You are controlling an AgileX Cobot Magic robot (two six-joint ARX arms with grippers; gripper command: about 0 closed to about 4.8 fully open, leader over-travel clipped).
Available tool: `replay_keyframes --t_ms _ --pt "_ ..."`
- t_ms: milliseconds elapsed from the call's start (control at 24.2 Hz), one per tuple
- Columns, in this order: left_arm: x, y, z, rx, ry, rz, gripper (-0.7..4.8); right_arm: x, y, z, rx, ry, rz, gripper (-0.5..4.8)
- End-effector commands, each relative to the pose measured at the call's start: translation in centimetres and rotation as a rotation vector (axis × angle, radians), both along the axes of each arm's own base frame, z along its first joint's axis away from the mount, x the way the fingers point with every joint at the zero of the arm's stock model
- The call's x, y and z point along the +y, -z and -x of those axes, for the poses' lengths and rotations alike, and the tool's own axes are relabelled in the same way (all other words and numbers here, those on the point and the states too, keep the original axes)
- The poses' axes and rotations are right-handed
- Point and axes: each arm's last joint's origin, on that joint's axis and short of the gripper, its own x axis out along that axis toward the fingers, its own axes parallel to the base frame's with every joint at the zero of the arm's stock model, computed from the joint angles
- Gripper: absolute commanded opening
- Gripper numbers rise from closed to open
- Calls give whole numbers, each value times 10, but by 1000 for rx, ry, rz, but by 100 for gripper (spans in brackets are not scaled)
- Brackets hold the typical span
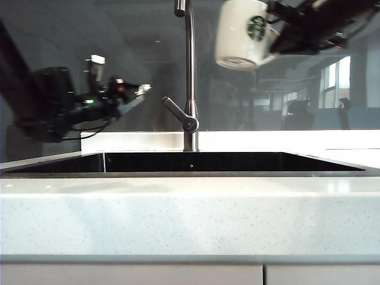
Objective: Pick up the mug next to the sink, go to the faucet to get some water, pour the water into the sink, and finally put the mug back to its place.
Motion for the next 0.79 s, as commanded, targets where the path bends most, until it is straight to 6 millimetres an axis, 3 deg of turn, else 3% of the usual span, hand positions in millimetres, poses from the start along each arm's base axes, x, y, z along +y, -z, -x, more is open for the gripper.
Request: replay_keyframes --t_ms 41,248,786 --pt "-18 -3 -16 -8 37 -40 321 10 -14 -9 -22 -18 -9 -2" --pt "-38 -3 -24 -28 32 -120 320 24 -22 -20 -17 -44 -8 -2" --pt "-53 -3 -21 -33 96 -144 318 67 -39 -51 -23 -153 -13 -2"
